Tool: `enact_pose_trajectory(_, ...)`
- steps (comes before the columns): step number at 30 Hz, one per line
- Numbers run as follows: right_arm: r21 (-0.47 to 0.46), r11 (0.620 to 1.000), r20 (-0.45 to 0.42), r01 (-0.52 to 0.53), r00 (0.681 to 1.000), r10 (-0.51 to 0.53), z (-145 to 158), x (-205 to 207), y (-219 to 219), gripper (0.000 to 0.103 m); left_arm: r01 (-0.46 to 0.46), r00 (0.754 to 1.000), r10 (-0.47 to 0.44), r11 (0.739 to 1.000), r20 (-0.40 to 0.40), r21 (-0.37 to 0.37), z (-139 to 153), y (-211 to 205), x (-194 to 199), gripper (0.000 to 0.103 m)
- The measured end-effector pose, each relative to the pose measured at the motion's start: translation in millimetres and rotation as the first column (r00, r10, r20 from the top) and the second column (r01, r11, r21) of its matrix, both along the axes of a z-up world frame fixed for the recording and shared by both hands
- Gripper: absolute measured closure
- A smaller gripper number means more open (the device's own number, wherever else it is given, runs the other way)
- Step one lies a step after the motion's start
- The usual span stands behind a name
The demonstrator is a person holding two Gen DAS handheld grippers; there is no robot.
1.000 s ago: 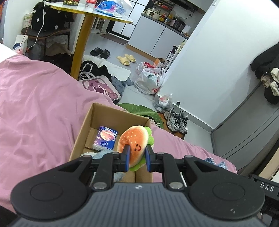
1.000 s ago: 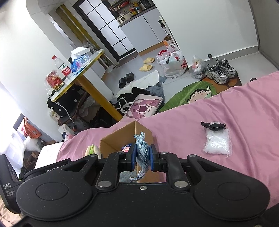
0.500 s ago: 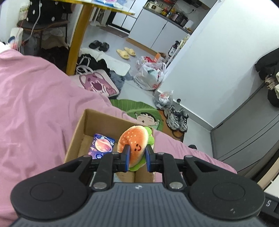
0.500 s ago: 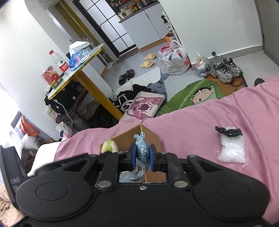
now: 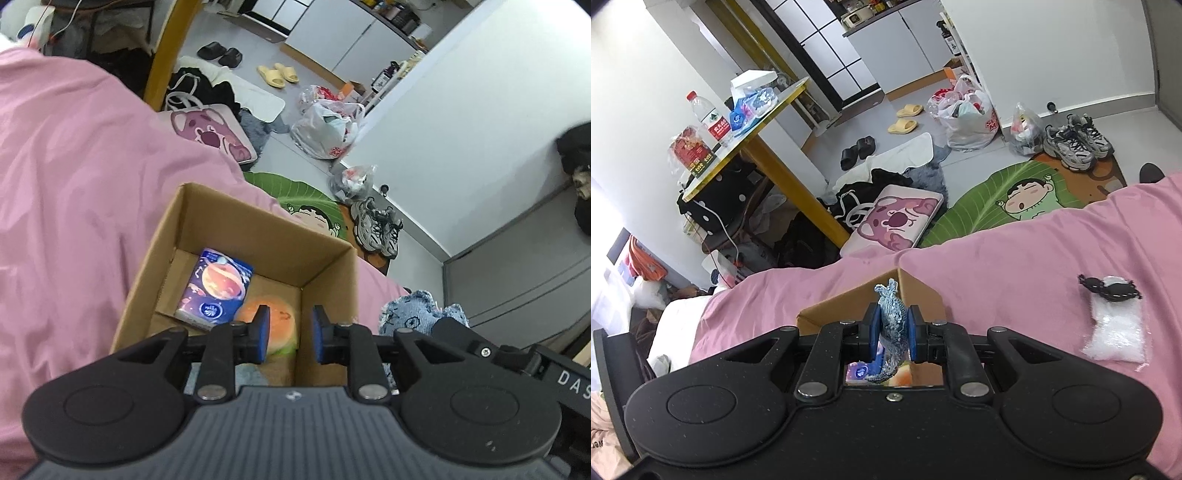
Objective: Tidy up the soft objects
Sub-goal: 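Release the hamburger plush into the box with the left tool while the right tool drops the cat plush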
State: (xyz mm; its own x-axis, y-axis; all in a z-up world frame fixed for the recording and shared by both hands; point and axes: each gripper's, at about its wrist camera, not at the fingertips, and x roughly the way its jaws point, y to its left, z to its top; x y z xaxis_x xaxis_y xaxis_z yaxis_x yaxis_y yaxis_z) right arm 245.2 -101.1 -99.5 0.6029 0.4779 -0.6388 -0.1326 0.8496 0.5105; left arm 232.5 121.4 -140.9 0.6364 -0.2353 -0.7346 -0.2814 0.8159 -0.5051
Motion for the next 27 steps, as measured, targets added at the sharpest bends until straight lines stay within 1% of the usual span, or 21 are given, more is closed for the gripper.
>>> enact_pose_trajectory(7, 0.006, 1.0, -0.002, -0.022, 1.0, 0.022, -2.0, 9.2, 16.5, 0.086, -0.028, 1.0, 0.028, 1.0, -0.002, -0.008, -0.8, 10.1, 0.6, 0.082)
enact_pose_trajectory(8, 0.009, 1.0, -0.002, -0.025, 1.0, 0.025, -1.6, 9.6, 18.6, 0.081, -0.032, 0.999, 0.032, 0.999, -0.005, -0.009, -1.2, 11.1, 0.4, 0.081)
enact_pose_trajectory(9, 0.009, 1.0, -0.001, -0.022, 1.0, 0.022, -0.8, 9.7, 19.5, 0.081, -0.035, 0.999, 0.035, 0.999, -0.006, -0.01, -1.2, 12.9, 0.3, 0.081)
enact_pose_trajectory(10, 0.012, 1.0, 0.004, -0.018, 1.0, 0.018, 0.2, 9.1, 19.7, 0.07, -0.04, 0.999, 0.04, 0.999, -0.007, -0.011, -1.5, 13.9, 0.0, 0.081)
enact_pose_trajectory(11, 0.016, 1.0, 0.006, -0.013, 1.0, 0.013, 1.1, 8.3, 18.9, 0.057, -0.046, 0.999, 0.046, 0.999, -0.01, -0.011, -1.7, 15.2, -0.4, 0.08)
enact_pose_trajectory(12, 0.02, 1.0, 0.012, -0.008, 1.0, 0.008, 2.2, 6.6, 17.2, 0.053, -0.052, 0.999, 0.052, 0.999, -0.012, -0.01, -1.9, 16.2, 0.0, 0.078)
enact_pose_trajectory(17, 0.014, 1.0, 0.008, 0.001, 1.0, -0.001, 4.3, 2.2, 8.5, 0.053, -0.08, 0.997, 0.081, 0.997, -0.022, 0.006, -1.6, 21.7, -2.0, 0.072)
enact_pose_trajectory(19, 0.009, 1.0, 0.006, 0.011, 1.0, -0.011, 4.7, -0.4, 2.8, 0.053, -0.079, 0.996, 0.079, 0.997, -0.028, 0.02, -1.7, 20.2, -1.7, 0.067)
enact_pose_trajectory(21, 0.007, 1.0, 0.004, 0.022, 1.0, -0.022, 4.1, -4.0, -4.2, 0.053, -0.073, 0.997, 0.074, 0.997, -0.029, 0.026, -1.6, 17.9, -1.2, 0.058)
enact_pose_trajectory(22, 0.006, 1.0, 0.0, 0.026, 1.0, -0.026, 3.2, -5.4, -6.4, 0.053, -0.071, 0.997, 0.072, 0.997, -0.027, 0.036, -0.8, 17.0, -1.5, 0.056)
enact_pose_trajectory(23, 0.004, 0.999, -0.004, 0.032, 0.999, -0.032, 2.3, -7.3, -10.0, 0.053, -0.068, 0.997, 0.069, 0.996, -0.023, 0.053, 0.7, 15.0, -1.9, 0.052)
enact_pose_trajectory(25, -0.004, 0.999, -0.012, 0.04, 0.999, -0.04, 0.5, -10.6, -14.6, 0.053, -0.06, 0.998, 0.062, 0.995, -0.023, 0.081, 3.1, 11.4, -3.0, 0.042)
enact_pose_trajectory(26, -0.008, 0.999, -0.015, 0.042, 0.999, -0.042, 0.2, -12.5, -17.2, 0.053, -0.057, 0.998, 0.059, 0.995, -0.023, 0.087, 4.3, 10.4, -4.7, 0.035)
enact_pose_trajectory(27, -0.012, 0.999, -0.015, 0.042, 0.999, -0.042, 0.4, -14.5, -19.2, 0.052, -0.055, 0.998, 0.057, 0.994, -0.021, 0.091, 5.5, 9.3, -6.1, 0.029)
